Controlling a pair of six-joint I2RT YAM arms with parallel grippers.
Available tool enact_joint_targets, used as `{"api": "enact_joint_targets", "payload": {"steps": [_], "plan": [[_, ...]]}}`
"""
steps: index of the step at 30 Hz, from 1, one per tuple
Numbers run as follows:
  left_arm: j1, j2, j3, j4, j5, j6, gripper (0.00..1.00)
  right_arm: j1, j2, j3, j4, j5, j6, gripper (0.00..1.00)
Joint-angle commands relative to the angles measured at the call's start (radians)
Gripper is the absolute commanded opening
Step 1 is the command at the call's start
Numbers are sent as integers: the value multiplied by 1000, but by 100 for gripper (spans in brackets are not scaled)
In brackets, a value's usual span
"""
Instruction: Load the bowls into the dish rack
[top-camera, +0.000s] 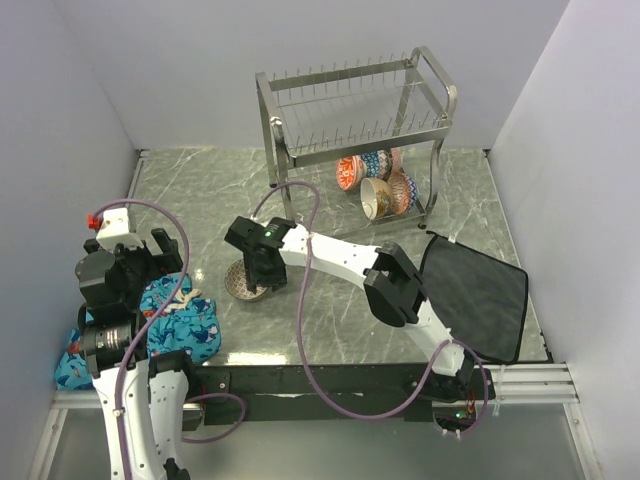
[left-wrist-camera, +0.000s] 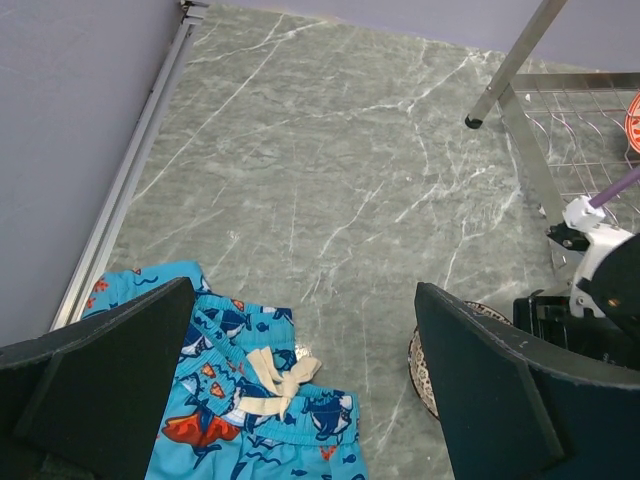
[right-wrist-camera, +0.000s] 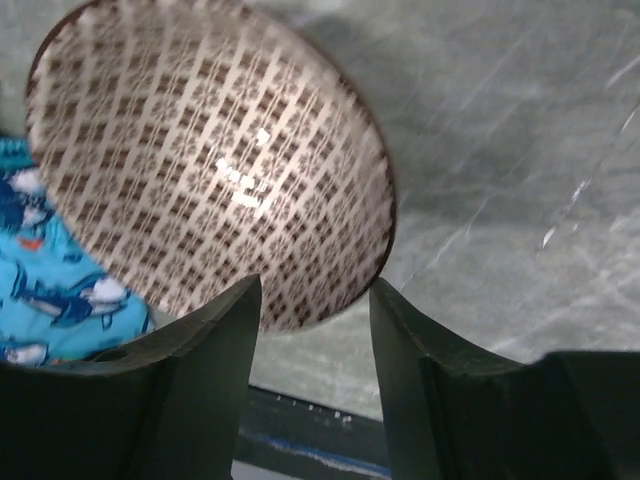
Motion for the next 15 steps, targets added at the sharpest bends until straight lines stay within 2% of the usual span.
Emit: {"api": "enact_joint_targets", "payload": {"steps": [1, 8, 10, 11, 13, 14, 15], "plan": [[7, -2, -2, 33, 18, -12, 99, -25, 7, 56, 8, 9, 17, 53], [5, 17, -8, 65, 35, -27, 99, -21, -15, 46, 28, 1, -7, 31], [5, 20, -7, 68, 36, -26, 99, -16, -40, 37, 29, 12, -19, 29], [5, 23, -3, 68, 38, -26, 99, -11, -49, 16, 39, 7, -26, 23], [5, 23, 1, 71, 41, -24, 100, -5, -86, -13, 49, 3, -44, 17], [5, 28, 1, 70, 42, -24, 99, -1, -98, -42, 62, 6, -55, 6], [5, 28, 4, 71, 38, -21, 99, 4, -112, -59, 72, 4, -93, 0]]}}
